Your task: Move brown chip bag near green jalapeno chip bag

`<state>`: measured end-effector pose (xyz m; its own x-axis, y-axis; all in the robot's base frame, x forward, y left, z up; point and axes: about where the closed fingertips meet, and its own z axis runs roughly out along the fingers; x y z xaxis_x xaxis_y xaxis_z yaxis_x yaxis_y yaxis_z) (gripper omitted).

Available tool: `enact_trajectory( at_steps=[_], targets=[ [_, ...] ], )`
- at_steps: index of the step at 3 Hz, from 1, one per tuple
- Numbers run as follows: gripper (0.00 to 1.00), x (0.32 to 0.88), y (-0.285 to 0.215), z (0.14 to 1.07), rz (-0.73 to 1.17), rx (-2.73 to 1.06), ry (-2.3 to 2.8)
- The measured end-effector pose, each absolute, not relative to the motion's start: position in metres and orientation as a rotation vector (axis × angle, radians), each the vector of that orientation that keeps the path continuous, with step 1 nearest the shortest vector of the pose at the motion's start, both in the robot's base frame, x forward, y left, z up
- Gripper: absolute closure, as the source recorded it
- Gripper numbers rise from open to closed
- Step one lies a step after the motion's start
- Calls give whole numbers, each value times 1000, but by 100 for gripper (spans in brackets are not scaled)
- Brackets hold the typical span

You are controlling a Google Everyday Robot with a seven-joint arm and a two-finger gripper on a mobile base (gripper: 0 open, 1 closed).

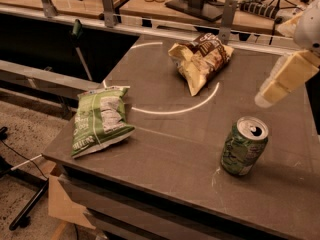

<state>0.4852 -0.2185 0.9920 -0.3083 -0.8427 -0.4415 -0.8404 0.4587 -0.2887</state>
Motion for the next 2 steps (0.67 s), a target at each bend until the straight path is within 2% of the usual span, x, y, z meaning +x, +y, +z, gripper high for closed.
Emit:
enact_trajectory(
  at_steps=[2],
  targets=[
    [0,579,-222,981,-88,-966,2165]
  ],
)
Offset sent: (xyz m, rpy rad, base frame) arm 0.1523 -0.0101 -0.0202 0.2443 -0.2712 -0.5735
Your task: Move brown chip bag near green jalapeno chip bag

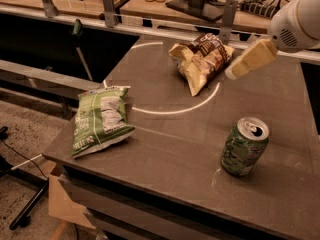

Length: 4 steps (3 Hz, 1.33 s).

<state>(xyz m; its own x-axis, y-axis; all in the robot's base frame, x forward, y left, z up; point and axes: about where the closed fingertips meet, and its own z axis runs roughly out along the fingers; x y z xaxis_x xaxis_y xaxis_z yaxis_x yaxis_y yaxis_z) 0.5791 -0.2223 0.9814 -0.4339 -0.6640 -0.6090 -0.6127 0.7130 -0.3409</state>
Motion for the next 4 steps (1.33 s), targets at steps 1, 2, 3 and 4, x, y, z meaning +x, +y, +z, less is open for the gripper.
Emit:
enact_trajectory(
  at_steps=[1,2,3,4],
  targets=[
    [0,589,-224,994,-78,-843,2152],
    [0,590,-210,981,-58,-888,2120],
    [0,608,-188,955,13,-973,2012],
    [0,628,-174,944,39,-989,1932]
  ],
)
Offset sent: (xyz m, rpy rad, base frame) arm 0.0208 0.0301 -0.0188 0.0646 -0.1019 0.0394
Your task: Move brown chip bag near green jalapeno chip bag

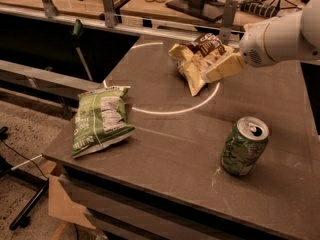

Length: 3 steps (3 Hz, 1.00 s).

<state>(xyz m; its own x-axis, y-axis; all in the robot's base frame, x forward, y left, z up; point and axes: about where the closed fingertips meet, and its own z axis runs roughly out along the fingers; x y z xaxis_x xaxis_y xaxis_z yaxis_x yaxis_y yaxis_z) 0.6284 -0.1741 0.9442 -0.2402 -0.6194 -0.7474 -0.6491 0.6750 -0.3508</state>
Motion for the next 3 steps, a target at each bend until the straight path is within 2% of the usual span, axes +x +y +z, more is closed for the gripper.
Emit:
enact_trajectory(
  at_steps=[3],
  targets=[
    [0,671,-122,914,57,-890,1916]
  ],
)
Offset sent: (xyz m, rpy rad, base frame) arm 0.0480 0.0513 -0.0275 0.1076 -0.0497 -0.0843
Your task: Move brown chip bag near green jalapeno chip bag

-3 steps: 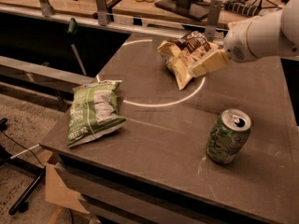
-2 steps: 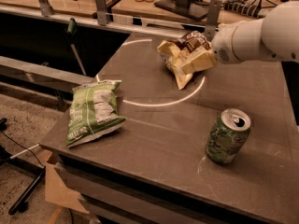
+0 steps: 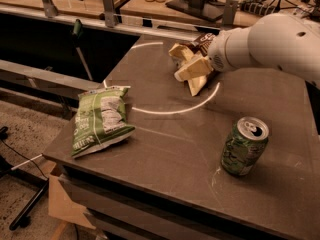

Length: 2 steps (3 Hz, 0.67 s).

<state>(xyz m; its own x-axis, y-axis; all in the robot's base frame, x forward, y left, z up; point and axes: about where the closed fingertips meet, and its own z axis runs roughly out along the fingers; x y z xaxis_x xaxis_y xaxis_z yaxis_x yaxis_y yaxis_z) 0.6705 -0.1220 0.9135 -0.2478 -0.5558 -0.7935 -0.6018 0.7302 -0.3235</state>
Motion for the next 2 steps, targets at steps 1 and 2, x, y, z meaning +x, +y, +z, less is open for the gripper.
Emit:
enact_trajectory(
  at_steps=[1,2],
  targets=[
    [0,680,-115,903,62,-898,1917],
    [18,692,-109,890,51,-916,1916]
  ],
)
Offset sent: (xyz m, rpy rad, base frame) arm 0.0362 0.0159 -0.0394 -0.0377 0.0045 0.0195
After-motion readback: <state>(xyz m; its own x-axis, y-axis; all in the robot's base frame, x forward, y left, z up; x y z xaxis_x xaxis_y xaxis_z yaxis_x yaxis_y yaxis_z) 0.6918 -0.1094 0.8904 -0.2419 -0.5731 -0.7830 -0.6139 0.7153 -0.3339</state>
